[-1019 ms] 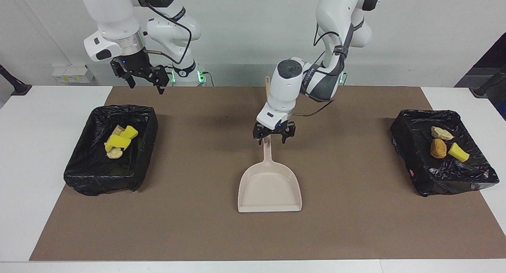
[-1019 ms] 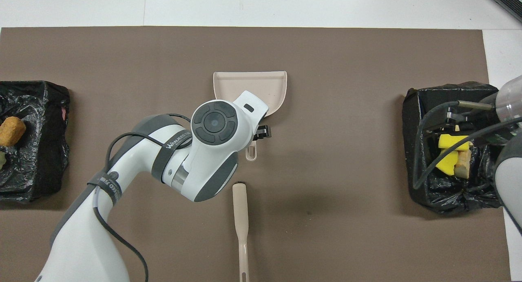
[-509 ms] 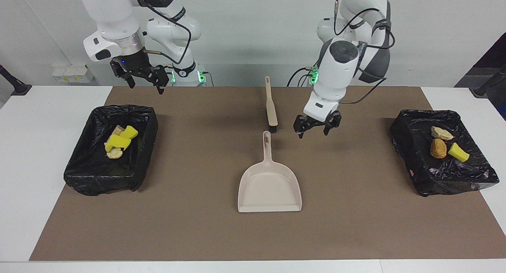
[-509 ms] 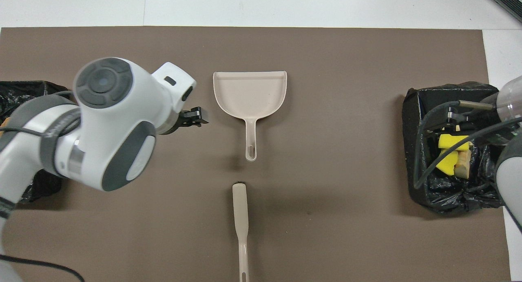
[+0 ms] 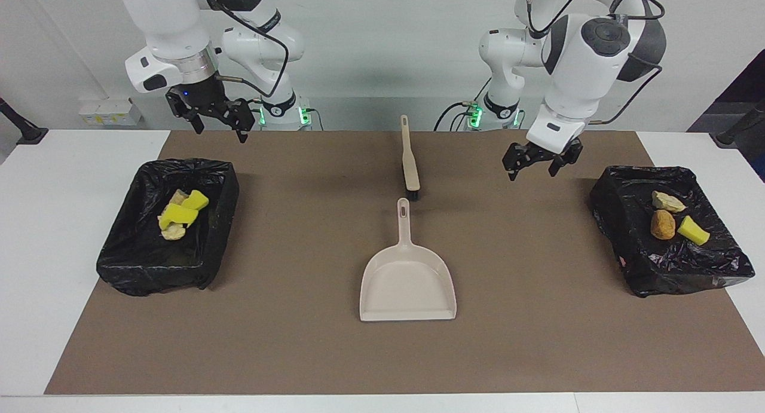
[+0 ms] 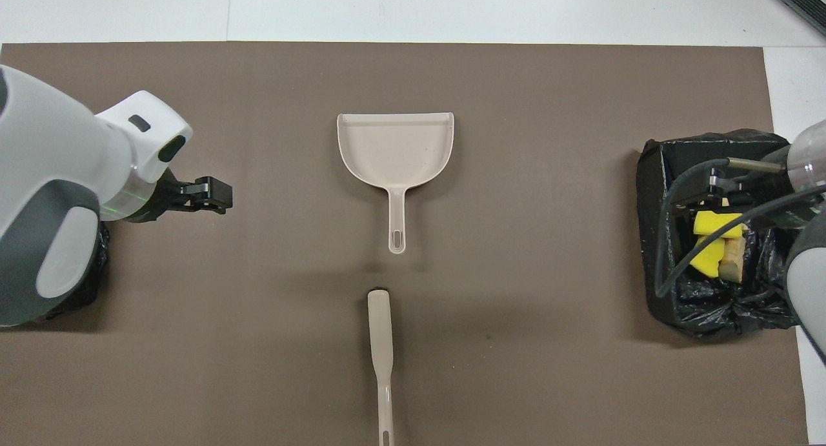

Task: Sweep and dump trash in bin
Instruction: 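Release the dustpan and withdraw the left gripper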

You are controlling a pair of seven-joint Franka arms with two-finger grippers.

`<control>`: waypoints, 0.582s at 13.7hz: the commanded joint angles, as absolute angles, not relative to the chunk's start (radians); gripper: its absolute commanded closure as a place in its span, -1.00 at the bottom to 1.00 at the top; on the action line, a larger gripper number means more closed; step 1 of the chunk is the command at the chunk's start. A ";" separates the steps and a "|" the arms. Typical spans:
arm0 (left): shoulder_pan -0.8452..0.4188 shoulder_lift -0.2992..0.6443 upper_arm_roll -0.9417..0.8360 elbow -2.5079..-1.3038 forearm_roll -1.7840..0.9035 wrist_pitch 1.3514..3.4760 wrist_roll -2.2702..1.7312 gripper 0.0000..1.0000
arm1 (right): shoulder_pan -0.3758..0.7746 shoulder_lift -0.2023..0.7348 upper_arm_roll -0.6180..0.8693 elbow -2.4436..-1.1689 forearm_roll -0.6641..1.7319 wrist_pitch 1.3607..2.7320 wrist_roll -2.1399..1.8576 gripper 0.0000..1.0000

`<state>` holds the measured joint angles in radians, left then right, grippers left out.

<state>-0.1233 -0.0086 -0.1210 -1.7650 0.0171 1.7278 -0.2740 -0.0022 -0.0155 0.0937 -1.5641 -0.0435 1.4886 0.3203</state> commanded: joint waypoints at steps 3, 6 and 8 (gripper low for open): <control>-0.019 -0.058 -0.129 -1.738 0.017 1.660 -0.161 -1.00 | -0.014 -0.026 0.095 -1.574 -0.018 1.506 0.299 -1.00; 0.043 -0.058 -0.126 -1.686 0.017 1.600 -0.062 -1.00 | -0.014 -0.026 0.095 -1.574 -0.018 1.506 0.299 -1.00; 0.064 -0.081 -0.124 -1.693 0.014 1.588 -0.047 -1.00 | -0.014 -0.026 0.095 -1.574 -0.018 1.506 0.302 -1.00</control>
